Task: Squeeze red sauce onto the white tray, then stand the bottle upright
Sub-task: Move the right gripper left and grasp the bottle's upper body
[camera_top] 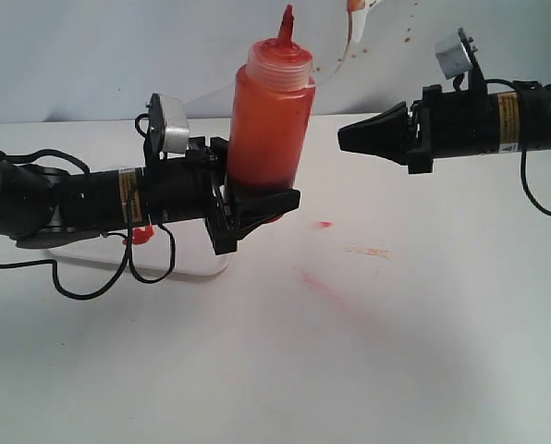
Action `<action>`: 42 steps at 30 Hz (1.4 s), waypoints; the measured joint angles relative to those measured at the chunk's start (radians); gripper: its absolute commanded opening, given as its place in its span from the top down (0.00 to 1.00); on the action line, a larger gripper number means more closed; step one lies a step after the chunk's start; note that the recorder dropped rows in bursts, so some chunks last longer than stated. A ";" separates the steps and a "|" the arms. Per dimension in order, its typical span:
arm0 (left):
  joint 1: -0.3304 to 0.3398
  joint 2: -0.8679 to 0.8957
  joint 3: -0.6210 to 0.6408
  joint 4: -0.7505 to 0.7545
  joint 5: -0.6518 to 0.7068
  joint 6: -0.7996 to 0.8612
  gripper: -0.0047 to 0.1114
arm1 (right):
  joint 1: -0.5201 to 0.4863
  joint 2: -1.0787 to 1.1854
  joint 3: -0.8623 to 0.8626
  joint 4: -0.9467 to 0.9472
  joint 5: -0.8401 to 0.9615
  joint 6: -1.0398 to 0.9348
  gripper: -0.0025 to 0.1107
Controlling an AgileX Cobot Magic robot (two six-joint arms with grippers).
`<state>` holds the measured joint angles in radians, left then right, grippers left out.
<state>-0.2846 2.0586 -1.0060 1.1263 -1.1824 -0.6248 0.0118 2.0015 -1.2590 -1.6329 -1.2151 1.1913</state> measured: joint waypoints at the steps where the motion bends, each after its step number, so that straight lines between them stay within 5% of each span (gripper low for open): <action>1: 0.000 0.000 0.000 -0.001 0.000 0.000 0.96 | 0.000 0.000 0.000 0.002 0.000 -0.004 0.75; 4: 0.000 0.000 0.000 -0.002 0.000 0.000 0.96 | 0.000 0.000 0.000 0.004 0.000 -0.011 0.21; 6: 0.000 0.000 0.000 -0.007 0.000 0.000 0.96 | 0.009 0.000 0.000 0.021 0.000 -0.011 0.05; 42: 0.000 0.000 0.000 -0.052 0.000 -0.301 0.96 | 0.087 -0.002 0.000 0.056 0.000 0.011 0.05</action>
<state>-0.2846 2.0586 -1.0060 1.0747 -1.1824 -0.9256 0.0990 1.9995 -1.2590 -1.5769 -1.2151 1.2025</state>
